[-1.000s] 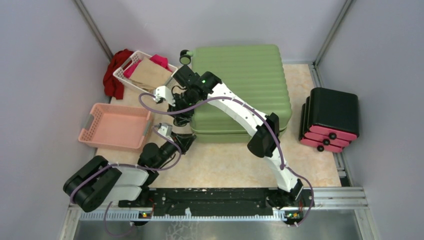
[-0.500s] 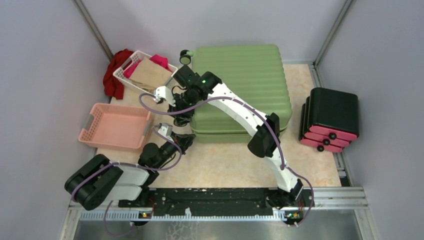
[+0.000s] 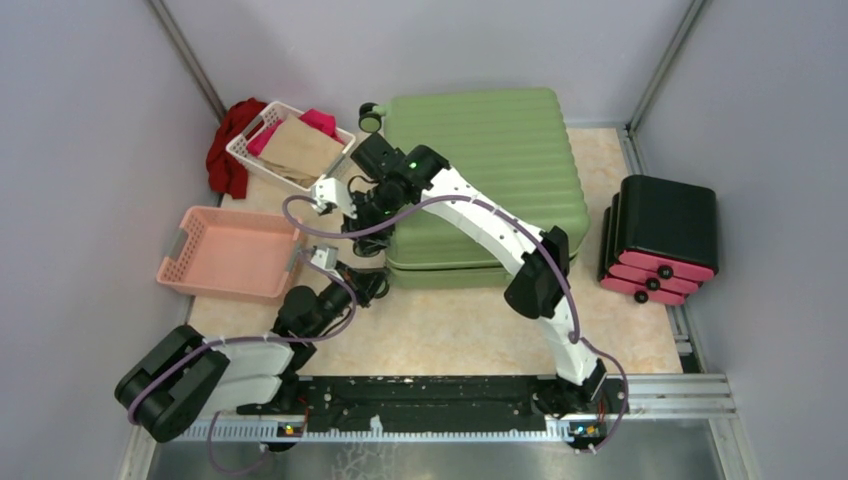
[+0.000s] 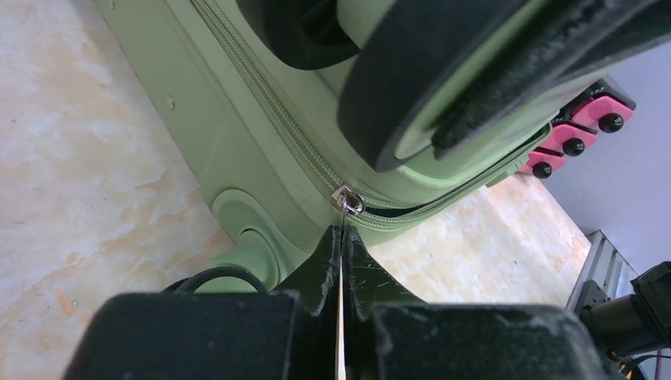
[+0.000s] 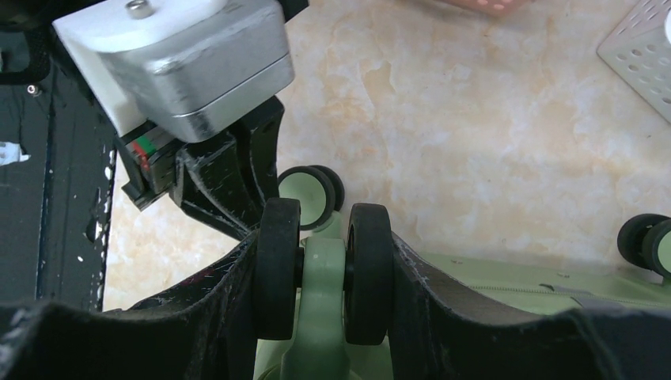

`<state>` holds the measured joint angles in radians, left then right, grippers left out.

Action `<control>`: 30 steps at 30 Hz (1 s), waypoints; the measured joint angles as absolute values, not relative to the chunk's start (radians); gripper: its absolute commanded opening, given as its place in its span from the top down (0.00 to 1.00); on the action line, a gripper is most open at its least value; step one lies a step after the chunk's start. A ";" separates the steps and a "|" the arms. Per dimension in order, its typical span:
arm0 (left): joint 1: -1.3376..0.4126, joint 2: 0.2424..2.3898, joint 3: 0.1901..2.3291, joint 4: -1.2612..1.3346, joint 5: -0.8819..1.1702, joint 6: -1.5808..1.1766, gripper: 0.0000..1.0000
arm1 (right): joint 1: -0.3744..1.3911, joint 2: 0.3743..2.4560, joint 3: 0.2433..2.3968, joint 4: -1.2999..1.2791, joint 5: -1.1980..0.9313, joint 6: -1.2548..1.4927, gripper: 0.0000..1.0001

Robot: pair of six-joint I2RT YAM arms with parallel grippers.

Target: Open, take out, and arrange the luggage

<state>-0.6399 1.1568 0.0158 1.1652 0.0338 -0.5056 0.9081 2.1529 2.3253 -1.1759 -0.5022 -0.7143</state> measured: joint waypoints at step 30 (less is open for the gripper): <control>-0.459 1.282 0.168 1.069 0.212 -0.630 1.00 | 0.907 2.048 2.202 -1.193 -0.497 -0.810 1.00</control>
<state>-0.4595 1.2819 0.1684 1.0687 0.2123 -0.6296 0.9066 2.0483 2.2024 -1.1934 -0.4969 -0.8104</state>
